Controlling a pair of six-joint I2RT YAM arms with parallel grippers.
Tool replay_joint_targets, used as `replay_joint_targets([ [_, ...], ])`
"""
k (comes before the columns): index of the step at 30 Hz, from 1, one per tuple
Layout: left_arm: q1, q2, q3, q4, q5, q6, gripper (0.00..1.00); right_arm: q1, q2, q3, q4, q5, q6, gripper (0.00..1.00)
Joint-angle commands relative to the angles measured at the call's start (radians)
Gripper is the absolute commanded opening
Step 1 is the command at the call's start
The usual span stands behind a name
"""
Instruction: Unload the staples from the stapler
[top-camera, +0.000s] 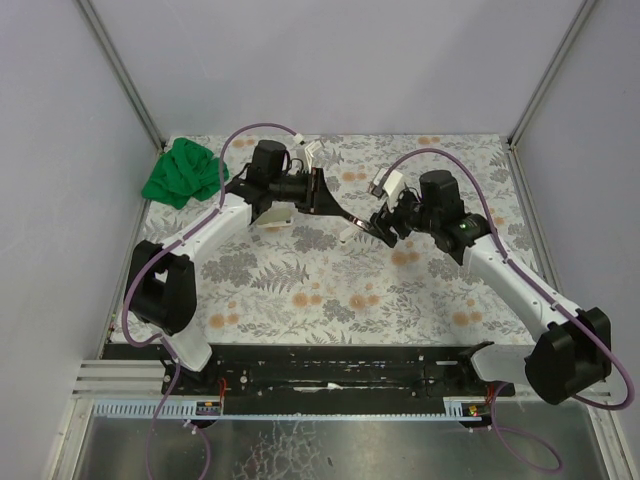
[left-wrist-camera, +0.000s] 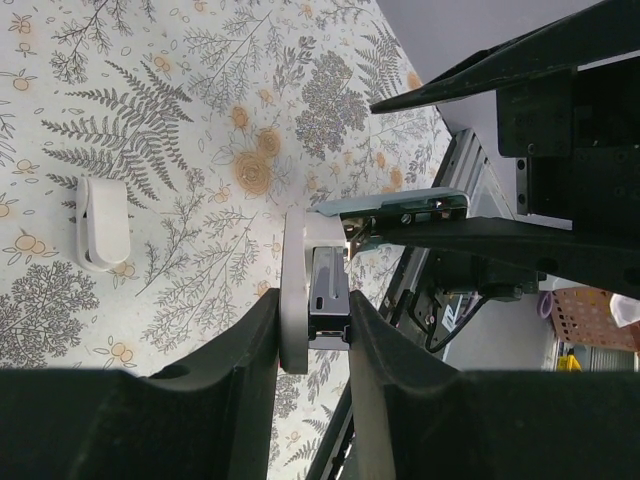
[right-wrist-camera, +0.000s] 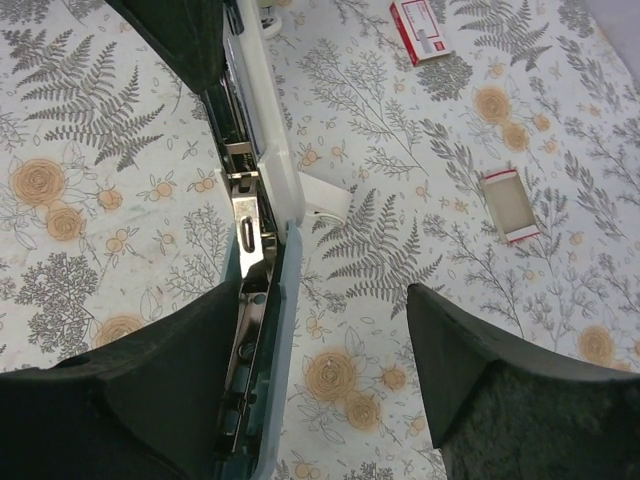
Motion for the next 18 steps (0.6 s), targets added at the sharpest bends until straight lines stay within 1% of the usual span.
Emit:
replay_joint_targets([
  [1, 0.001, -0.033, -0.005, 0.081, 0.014, -0.023, 0.01, -0.005, 0.037, 0.064, -0.035, -0.071, -0.024, 0.75],
  [5, -0.004, -0.032, -0.004, 0.066, -0.008, -0.006, 0.01, 0.003, 0.04, 0.073, -0.042, -0.094, -0.026, 0.76],
  [11, -0.013, -0.016, -0.001, 0.051, -0.049, 0.002, 0.02, 0.02, 0.029, 0.067, -0.045, -0.087, -0.046, 0.76],
  [18, -0.017, -0.001, 0.011, 0.042, -0.061, -0.002, 0.02, 0.042, 0.008, 0.021, 0.017, -0.027, -0.053, 0.75],
])
